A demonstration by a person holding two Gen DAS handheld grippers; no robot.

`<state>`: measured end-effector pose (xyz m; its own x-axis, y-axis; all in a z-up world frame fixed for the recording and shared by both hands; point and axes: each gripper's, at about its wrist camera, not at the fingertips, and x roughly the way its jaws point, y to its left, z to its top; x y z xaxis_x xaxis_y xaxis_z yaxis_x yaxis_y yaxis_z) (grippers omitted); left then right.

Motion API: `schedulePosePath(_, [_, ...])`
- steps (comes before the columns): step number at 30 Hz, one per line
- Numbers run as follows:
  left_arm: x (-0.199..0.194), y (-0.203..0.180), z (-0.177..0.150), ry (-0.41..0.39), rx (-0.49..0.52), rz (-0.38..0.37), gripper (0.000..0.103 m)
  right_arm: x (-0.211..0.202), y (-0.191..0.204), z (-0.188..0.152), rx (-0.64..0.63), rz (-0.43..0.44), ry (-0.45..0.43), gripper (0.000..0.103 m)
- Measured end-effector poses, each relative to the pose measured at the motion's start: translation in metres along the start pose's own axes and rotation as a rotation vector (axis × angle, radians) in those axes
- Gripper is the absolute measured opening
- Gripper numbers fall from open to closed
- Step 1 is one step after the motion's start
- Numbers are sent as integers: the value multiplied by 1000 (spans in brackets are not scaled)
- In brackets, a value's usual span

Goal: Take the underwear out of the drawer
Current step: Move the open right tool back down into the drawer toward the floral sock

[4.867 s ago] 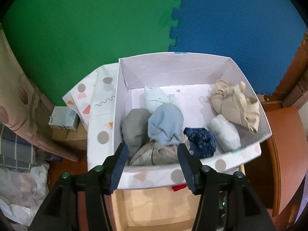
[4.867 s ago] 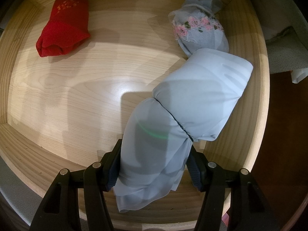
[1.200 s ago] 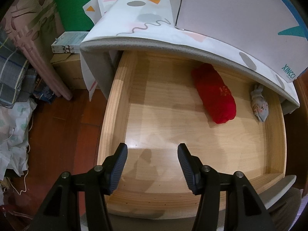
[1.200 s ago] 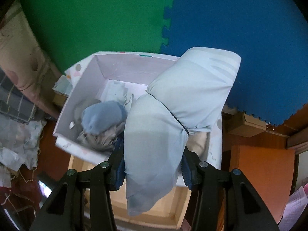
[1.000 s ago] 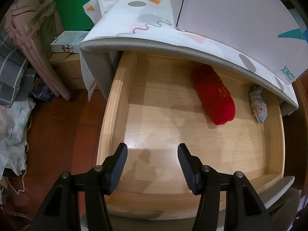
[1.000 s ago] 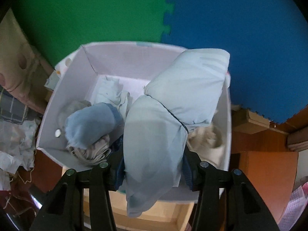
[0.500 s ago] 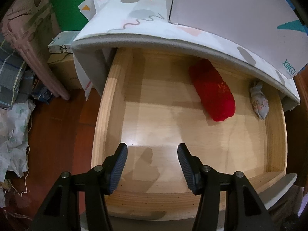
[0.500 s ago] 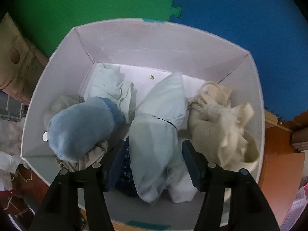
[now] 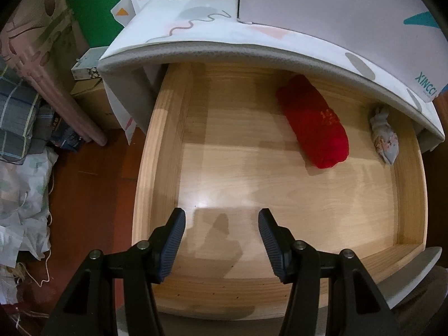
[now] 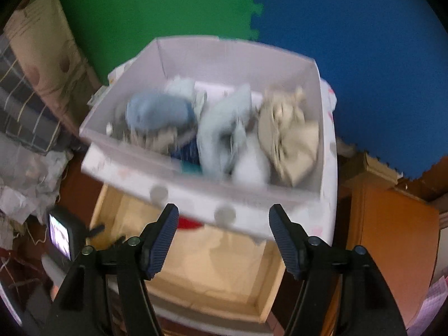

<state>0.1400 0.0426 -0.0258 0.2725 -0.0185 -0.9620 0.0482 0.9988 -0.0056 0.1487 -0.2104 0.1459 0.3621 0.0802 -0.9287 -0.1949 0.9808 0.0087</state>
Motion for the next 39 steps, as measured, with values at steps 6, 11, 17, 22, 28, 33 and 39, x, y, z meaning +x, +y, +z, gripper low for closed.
schedulePosePath(6, [-2,-6,-1,-11,34,24,55,39,-19,-65,39,-3,74,64])
schedulePosePath(11, [-1,-5,-1,-8,32,26,55,89,-38,-95,81,-10,127,63])
schedulePosePath(17, [-2,-11,-1,-8,43,17,55,129,-48,-103,135,-20,140,62])
schedulePosePath(22, [-2,-10,-1,-9,42,11,55,152,-53,-98,166,-43,126,62])
schedulePosePath(28, [-1,-6,0,-6,29,-1,55,170,-58,-89,205,-58,115,62])
schedulePosePath(33, [-1,-7,-1,-6,35,-8,55,181,-61,-84,231,-86,103,63])
schedulePosePath(39, [-1,-6,0,-6,29,-18,55,190,-68,-80,288,-85,99,64])
